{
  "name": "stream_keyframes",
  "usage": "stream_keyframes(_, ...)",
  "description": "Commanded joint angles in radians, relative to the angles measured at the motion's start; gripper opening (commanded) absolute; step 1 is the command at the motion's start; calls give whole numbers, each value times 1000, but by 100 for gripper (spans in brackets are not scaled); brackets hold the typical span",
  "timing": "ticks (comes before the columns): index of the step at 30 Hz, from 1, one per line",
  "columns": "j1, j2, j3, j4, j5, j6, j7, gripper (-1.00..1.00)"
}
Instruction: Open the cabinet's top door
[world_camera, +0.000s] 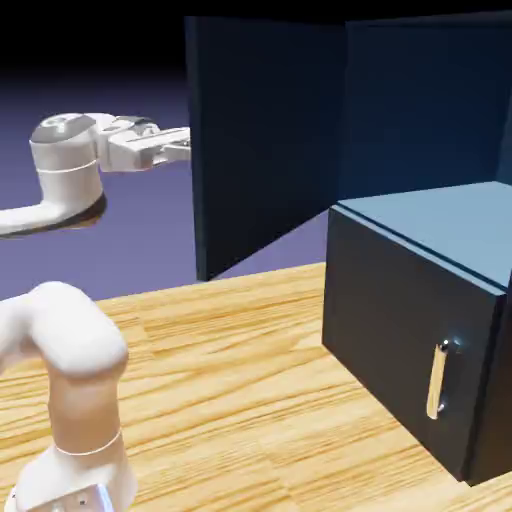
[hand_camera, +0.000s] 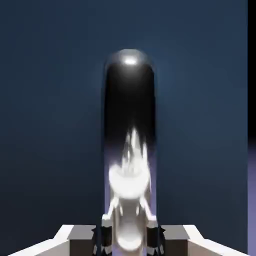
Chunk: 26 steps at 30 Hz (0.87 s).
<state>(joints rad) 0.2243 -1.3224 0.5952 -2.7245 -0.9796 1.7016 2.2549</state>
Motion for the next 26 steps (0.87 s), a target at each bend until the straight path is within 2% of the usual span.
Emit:
stream_keyframes(1,-16,16,36,25,28,-33,3,-100)
stream_keyframes(13,-359,177,432,435,283,-414,14,-100)
stream_keyframes(26,-803,185,697,906,391,-731,-68,-100)
